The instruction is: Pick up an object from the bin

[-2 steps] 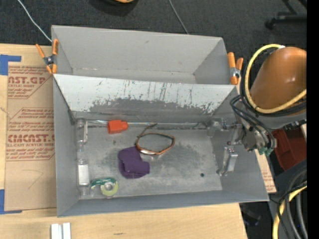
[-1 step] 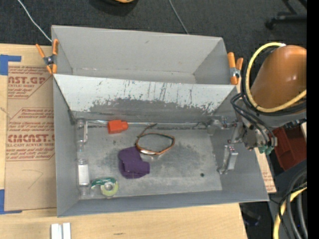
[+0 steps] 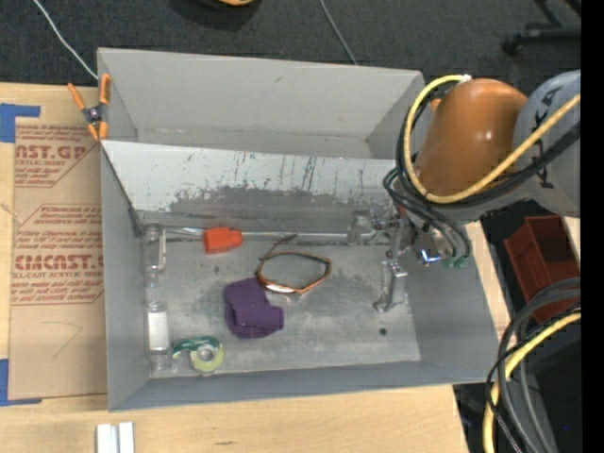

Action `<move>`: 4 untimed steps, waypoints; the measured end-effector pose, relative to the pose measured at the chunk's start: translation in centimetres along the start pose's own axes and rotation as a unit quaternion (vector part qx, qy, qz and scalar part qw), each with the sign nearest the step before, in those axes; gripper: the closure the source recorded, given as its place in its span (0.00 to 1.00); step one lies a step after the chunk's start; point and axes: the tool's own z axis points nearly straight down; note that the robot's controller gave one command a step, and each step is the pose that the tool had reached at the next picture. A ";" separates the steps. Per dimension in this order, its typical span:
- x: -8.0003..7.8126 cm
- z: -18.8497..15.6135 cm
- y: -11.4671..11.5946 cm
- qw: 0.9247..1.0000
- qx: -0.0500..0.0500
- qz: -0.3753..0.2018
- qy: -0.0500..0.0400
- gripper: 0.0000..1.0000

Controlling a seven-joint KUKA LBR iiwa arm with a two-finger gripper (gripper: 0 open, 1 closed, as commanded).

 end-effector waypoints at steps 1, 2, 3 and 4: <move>-1.1 0.0 5.4 0.999 -0.001 0.054 -0.003 0.00; -3.6 7.3 4.6 0.999 0.000 -0.050 0.000 0.00; -2.2 8.2 9.2 1.000 -0.002 -0.001 -0.003 0.00; -2.8 11.6 10.0 0.999 0.000 -0.051 -0.002 0.00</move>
Offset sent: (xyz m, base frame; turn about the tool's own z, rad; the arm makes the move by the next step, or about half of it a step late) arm 0.0292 0.0504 -0.0741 -0.1066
